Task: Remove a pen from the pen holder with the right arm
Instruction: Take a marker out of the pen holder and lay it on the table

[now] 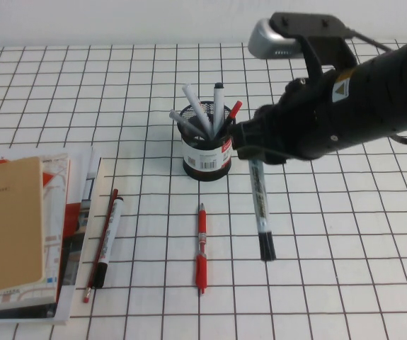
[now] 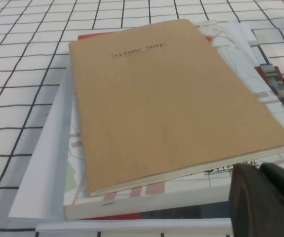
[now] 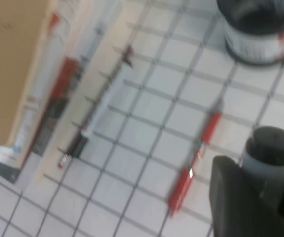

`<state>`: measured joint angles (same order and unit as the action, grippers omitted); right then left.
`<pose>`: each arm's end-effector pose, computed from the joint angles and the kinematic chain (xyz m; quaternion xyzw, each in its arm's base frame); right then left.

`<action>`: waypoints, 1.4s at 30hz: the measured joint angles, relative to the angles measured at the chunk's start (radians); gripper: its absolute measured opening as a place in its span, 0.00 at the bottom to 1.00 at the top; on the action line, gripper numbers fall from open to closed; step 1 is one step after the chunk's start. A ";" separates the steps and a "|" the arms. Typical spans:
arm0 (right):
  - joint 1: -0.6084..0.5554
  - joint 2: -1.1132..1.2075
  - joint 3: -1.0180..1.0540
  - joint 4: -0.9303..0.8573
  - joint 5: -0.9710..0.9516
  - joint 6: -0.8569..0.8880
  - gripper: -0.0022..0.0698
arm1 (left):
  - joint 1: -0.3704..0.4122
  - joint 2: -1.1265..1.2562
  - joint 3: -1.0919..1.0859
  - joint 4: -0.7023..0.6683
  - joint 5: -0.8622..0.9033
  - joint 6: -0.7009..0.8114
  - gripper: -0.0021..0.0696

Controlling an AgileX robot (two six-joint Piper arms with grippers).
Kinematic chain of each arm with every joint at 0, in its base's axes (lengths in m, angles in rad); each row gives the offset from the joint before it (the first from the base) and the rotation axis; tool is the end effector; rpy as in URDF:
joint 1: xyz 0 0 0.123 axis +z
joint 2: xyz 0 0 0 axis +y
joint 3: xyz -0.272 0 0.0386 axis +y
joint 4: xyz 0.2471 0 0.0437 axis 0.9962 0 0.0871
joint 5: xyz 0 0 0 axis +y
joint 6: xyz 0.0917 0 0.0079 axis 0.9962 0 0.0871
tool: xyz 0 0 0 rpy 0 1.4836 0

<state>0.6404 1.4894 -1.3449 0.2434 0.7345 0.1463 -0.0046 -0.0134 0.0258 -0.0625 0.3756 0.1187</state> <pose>0.2572 0.2102 0.3411 -0.1737 0.9032 0.2456 0.3062 0.0630 -0.0024 0.1713 0.0330 0.8042 0.0074 0.5934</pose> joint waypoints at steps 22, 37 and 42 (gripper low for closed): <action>0.002 0.339 -0.008 0.131 0.049 0.163 0.21 | 0.000 0.000 0.000 0.000 0.000 0.000 0.02; -0.011 0.536 -0.192 0.153 0.033 0.119 0.21 | 0.000 0.000 0.000 0.000 0.000 0.000 0.02; -0.031 0.566 -0.222 0.135 0.031 0.117 0.21 | 0.000 0.000 0.000 0.000 0.000 0.000 0.02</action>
<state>0.6099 2.0555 -1.5673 0.3787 0.7655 0.2634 -0.0046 -0.0134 0.0258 -0.0625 0.3756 0.1187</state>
